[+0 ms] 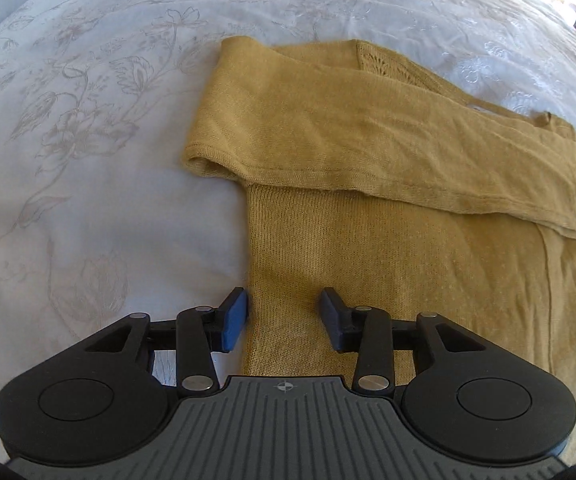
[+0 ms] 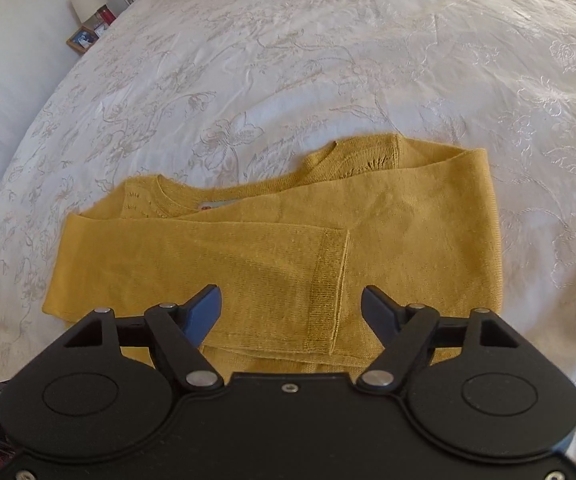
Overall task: Fold small clothes
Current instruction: 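Move the right tool down to the sweater hem, then close the right gripper on the hem and lift it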
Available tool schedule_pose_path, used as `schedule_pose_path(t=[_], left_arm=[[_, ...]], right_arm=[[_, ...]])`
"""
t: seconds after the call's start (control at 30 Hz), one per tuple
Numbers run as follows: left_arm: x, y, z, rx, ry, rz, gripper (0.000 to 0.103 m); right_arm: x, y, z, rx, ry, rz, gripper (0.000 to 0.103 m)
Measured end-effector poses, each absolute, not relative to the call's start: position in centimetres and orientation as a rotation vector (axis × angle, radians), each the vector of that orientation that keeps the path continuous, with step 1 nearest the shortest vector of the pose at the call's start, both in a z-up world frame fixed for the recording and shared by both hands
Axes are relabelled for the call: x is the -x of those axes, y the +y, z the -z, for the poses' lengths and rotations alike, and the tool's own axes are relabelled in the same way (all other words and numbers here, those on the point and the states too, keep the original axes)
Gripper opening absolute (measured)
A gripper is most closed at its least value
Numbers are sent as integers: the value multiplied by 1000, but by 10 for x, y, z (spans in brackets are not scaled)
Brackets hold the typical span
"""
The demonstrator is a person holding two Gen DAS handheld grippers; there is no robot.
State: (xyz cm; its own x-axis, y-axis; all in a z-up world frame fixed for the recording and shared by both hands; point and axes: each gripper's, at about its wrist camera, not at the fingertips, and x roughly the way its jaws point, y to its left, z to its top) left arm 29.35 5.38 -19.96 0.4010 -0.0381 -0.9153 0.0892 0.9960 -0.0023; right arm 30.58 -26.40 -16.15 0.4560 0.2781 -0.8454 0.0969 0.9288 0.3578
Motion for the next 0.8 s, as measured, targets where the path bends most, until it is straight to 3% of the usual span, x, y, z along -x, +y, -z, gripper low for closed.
schedule_pose_path(t=[0.17, 0.23, 0.27, 0.33, 0.37, 0.67, 0.8], left_arm=[[-290, 59, 206, -18, 1108, 88, 55], [-288, 59, 207, -14, 1096, 100, 67], [-289, 58, 208, -14, 1093, 107, 70], [-290, 54, 210, -24, 1092, 117, 79], [-290, 52, 210, -33, 1092, 115, 80], [-296, 45, 214, -35, 1097, 85, 91], [-295, 46, 214, -32, 1093, 87, 91]], right_arm=[[-315, -267, 184, -439, 1139, -118, 68], [-316, -269, 188, -472, 1132, -120, 63], [-317, -271, 188, -486, 1128, -120, 56], [-318, -272, 187, -497, 1127, -126, 32], [-319, -272, 184, -498, 1122, -131, 15], [-305, -289, 98, -396, 916, -193, 14], [-307, -314, 102, -311, 960, -82, 14]])
